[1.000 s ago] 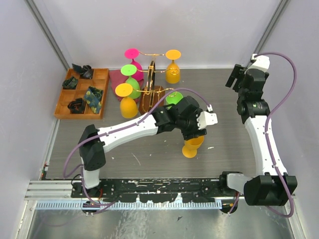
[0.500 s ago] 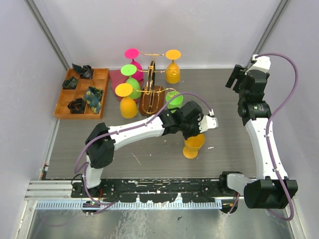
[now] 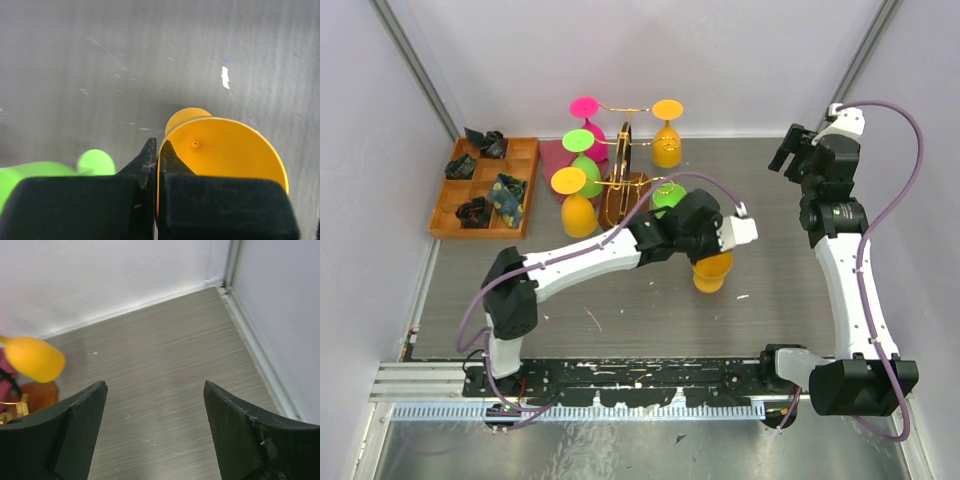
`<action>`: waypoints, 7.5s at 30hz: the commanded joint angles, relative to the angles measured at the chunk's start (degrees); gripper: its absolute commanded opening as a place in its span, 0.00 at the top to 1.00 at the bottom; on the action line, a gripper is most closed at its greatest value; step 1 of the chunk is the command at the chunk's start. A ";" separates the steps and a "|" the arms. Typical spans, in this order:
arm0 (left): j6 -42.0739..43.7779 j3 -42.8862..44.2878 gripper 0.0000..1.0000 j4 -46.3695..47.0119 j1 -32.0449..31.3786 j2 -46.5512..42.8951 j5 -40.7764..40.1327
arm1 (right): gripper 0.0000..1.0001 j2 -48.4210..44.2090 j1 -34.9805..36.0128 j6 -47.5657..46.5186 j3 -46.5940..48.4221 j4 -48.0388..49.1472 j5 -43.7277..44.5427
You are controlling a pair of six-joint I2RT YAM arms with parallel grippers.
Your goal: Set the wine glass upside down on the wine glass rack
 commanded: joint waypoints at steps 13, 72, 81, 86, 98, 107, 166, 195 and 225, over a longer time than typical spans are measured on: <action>17.44 -17.25 1.00 66.27 4.65 -20.48 -20.06 | 0.17 4.09 -0.57 29.68 20.98 0.49 -23.81; 15.65 -12.80 1.00 95.90 9.42 -7.84 -19.58 | 0.49 19.94 6.93 68.46 18.98 31.49 -46.23; 15.02 -13.05 1.00 96.48 9.45 -7.69 -20.19 | 0.73 20.61 6.96 69.15 18.52 33.51 -46.78; 14.88 -13.54 0.86 96.53 9.42 -7.97 -20.49 | 0.84 21.13 6.99 68.87 18.75 35.45 -46.54; 15.17 -19.91 0.29 95.41 9.64 -10.88 -25.66 | 0.99 25.95 5.04 60.07 30.69 33.15 -43.46; 16.82 -28.88 0.20 93.74 9.64 -15.02 -33.52 | 0.99 27.33 1.89 49.20 32.21 31.30 -40.83; 1.11 -26.33 0.23 79.35 22.05 -25.68 -42.75 | 0.99 -10.73 36.54 -6.70 -41.39 61.85 -13.83; 6.87 -25.08 0.22 82.99 23.90 -23.44 -42.48 | 0.99 8.60 38.19 -8.50 -33.84 74.22 -12.51; 5.26 -22.83 0.22 82.43 25.58 -20.69 -41.29 | 0.99 9.22 38.16 -10.48 -35.37 74.38 -0.34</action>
